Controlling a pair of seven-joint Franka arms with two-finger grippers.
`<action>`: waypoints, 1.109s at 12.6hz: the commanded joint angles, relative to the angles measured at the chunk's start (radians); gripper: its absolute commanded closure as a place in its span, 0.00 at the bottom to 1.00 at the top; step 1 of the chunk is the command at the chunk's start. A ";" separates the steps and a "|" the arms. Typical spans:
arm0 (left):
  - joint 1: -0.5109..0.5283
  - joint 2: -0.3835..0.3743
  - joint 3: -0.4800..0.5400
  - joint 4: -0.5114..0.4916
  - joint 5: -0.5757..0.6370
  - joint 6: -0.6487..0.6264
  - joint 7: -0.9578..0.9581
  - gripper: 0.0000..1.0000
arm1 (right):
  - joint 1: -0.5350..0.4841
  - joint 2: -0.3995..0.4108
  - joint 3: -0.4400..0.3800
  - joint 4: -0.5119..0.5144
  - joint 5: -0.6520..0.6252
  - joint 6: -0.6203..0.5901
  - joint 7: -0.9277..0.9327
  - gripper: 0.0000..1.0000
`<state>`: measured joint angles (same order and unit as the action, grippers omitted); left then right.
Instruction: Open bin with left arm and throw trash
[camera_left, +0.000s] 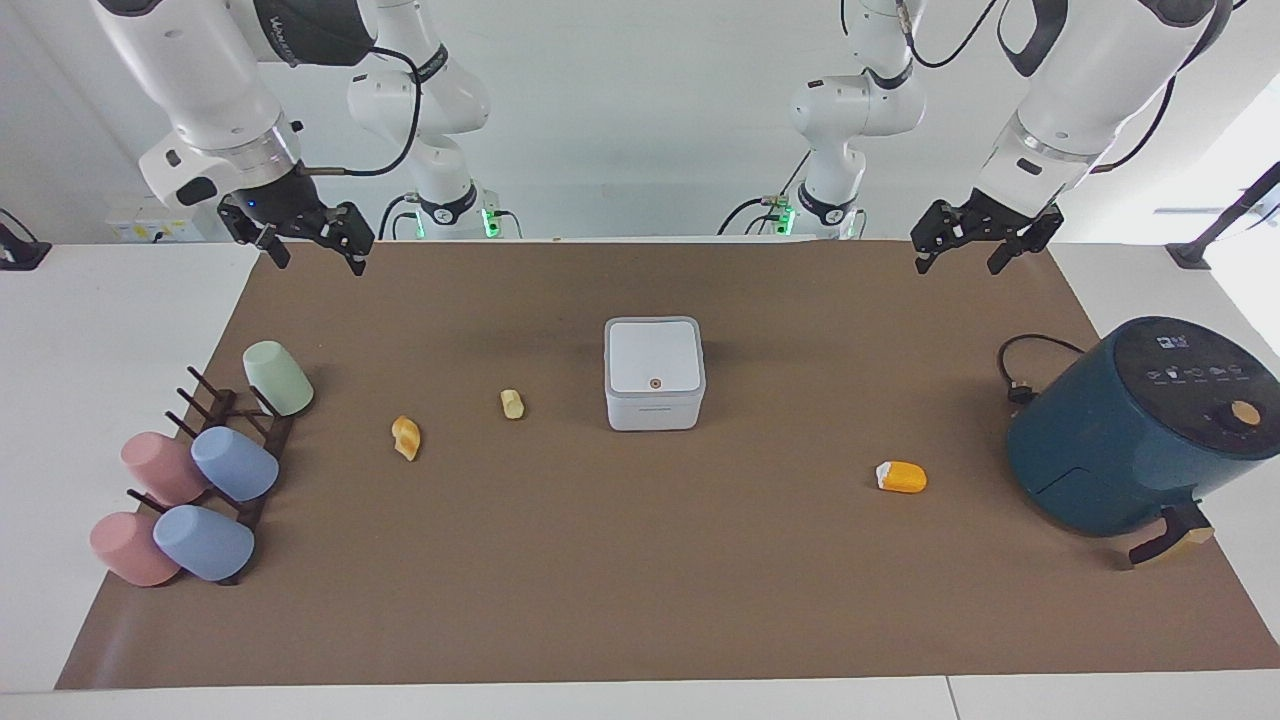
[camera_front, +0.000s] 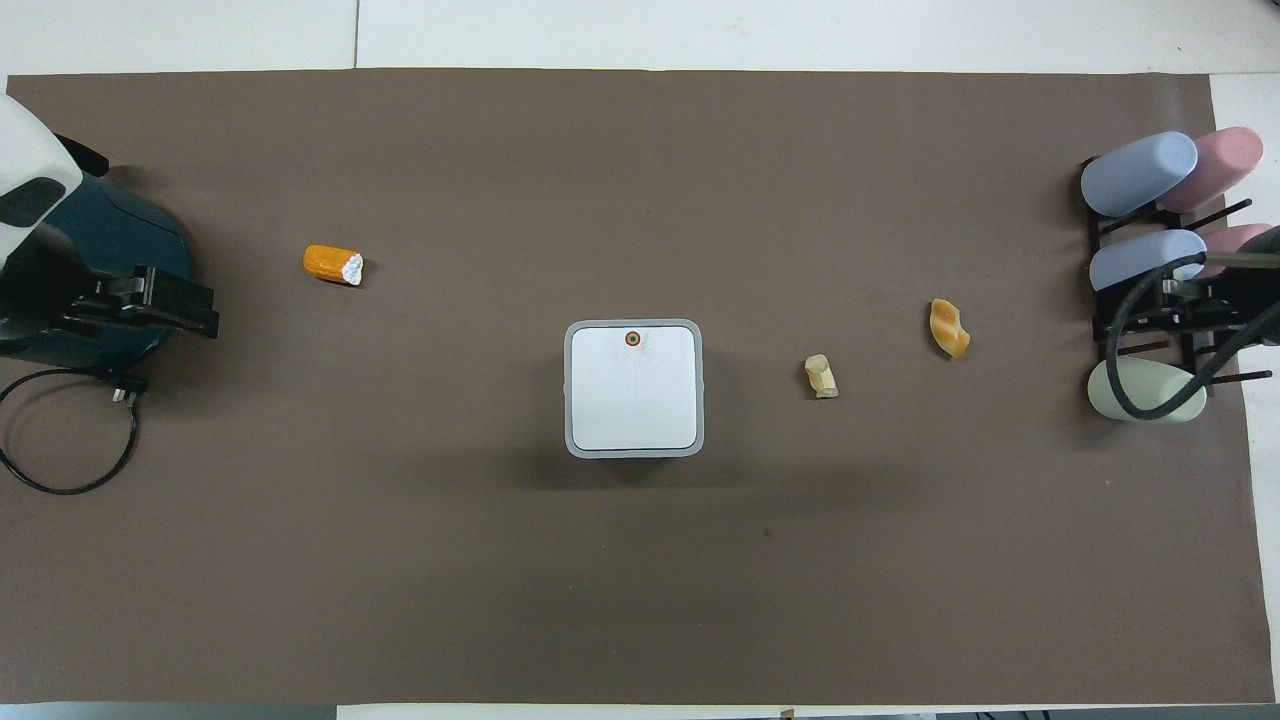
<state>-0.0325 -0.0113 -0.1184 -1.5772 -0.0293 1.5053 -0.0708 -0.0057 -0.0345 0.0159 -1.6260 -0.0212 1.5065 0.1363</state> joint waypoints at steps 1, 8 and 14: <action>-0.004 -0.024 0.009 -0.020 -0.012 0.013 0.008 0.00 | -0.003 -0.024 0.003 -0.025 0.015 -0.005 0.008 0.00; -0.015 -0.047 0.003 -0.050 -0.014 0.007 0.069 0.00 | -0.017 -0.050 0.001 -0.081 0.015 0.004 0.006 0.00; -0.136 -0.019 -0.001 -0.053 -0.036 0.156 -0.102 0.29 | -0.019 -0.122 -0.004 -0.273 0.015 0.214 -0.043 0.00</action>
<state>-0.1102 -0.0253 -0.1287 -1.5980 -0.0381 1.6073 -0.0983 -0.0086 -0.0962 0.0073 -1.7871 -0.0212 1.6226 0.1275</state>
